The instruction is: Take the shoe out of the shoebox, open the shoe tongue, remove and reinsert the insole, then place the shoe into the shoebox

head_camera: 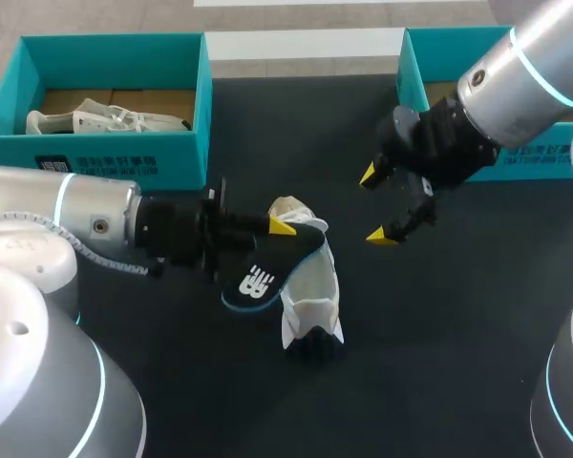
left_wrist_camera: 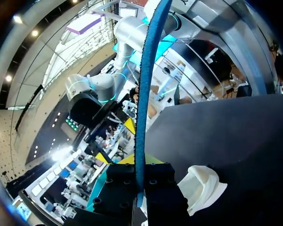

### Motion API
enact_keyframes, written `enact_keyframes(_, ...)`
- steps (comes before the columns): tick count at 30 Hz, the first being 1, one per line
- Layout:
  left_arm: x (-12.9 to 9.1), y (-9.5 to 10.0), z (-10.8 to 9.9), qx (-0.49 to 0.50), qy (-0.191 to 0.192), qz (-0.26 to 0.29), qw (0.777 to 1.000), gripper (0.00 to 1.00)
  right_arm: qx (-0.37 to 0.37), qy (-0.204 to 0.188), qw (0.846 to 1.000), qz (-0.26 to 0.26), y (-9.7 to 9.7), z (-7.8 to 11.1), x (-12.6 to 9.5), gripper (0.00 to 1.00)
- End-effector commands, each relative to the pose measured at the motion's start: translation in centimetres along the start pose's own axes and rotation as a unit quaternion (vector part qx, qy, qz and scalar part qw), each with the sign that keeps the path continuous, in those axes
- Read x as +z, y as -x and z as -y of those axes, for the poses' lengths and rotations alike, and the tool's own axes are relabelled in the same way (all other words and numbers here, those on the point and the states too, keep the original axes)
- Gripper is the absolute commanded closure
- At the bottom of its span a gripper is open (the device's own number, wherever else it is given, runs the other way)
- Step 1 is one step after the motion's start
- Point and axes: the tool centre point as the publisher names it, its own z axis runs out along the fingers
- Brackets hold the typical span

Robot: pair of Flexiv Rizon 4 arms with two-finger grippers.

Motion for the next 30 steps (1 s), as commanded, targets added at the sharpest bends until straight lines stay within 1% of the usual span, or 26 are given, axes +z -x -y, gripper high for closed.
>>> enact_keyframes(1, -0.6, -2.4, 1.0, -0.001, 0.011, 0.016, 1.0, 1.0, -0.01, 0.005, 1.0, 0.021, -1.0, 0.9, 0.1, 0.0)
enact_keyframes(3, -0.5, -3.2, 0.8, -0.011, 0.009, 0.021, 1.0, 1.0, -0.02, 0.001, 0.999, 0.03, -1.3, 1.3, 0.5, 0.0)
enact_keyframes(4, -0.5, -3.6, 0.6, -0.015, 0.01, 0.021, 1.0, 1.0, -0.025, 0.004, 0.999, 0.024, -1.3, 1.5, 0.8, 0.0)
enact_keyframes(5, -0.4, -4.0, 0.5, -0.018, 0.009, 0.024, 0.999, 1.0, -0.031, 0.002, 0.999, 0.034, -1.4, 1.6, 1.0, 0.0)
enact_keyframes(6, -0.3, -4.3, 0.3, -0.019, 0.008, 0.025, 0.999, 1.0, -0.032, 0.011, 0.999, 0.037, -1.5, 1.8, 1.3, 0.0)
enact_keyframes(8, 0.1, -5.0, 0.0, -0.02, 0.008, 0.026, 0.999, 1.0, -0.029, 0.004, 0.998, 0.057, -1.9, 2.4, 1.7, 0.0)
enact_keyframes(10, 0.5, -5.5, -0.3, -0.031, 0.005, 0.03, 0.999, 1.0, -0.029, 0.004, 0.998, 0.057, -1.9, 2.4, 1.7, 0.0)
enact_keyframes(25, 0.5, -5.5, -0.3, -0.031, 0.005, 0.03, 0.999, 1.0, -0.029, 0.004, 0.998, 0.057, -1.9, 2.4, 1.7, 0.0)
enact_keyframes(26, 0.5, -5.5, -0.3, -0.031, 0.005, 0.03, 0.999, 1.0, -0.036, -0.01, 0.997, 0.062, -1.9, 2.8, 2.3, 0.0)
enact_keyframes(27, 0.5, -5.5, -0.3, -0.031, 0.005, 0.03, 0.999, 1.0, -0.048, -0.029, 0.997, 0.048, -2.0, 3.1, 2.9, 0.0)
enact_keyframes(28, 0.5, -5.5, -0.3, -0.031, 0.005, 0.03, 0.999, 1.0, -0.052, -0.041, 0.996, 0.057, -2.0, 3.3, 3.2, 0.0)
enact_keyframes(30, 0.6, -5.7, -0.6, -0.032, -0.001, 0.03, 0.999, 1.0, -0.068, -0.043, 0.995, 0.06, -1.9, 3.7, 4.0, 0.0)
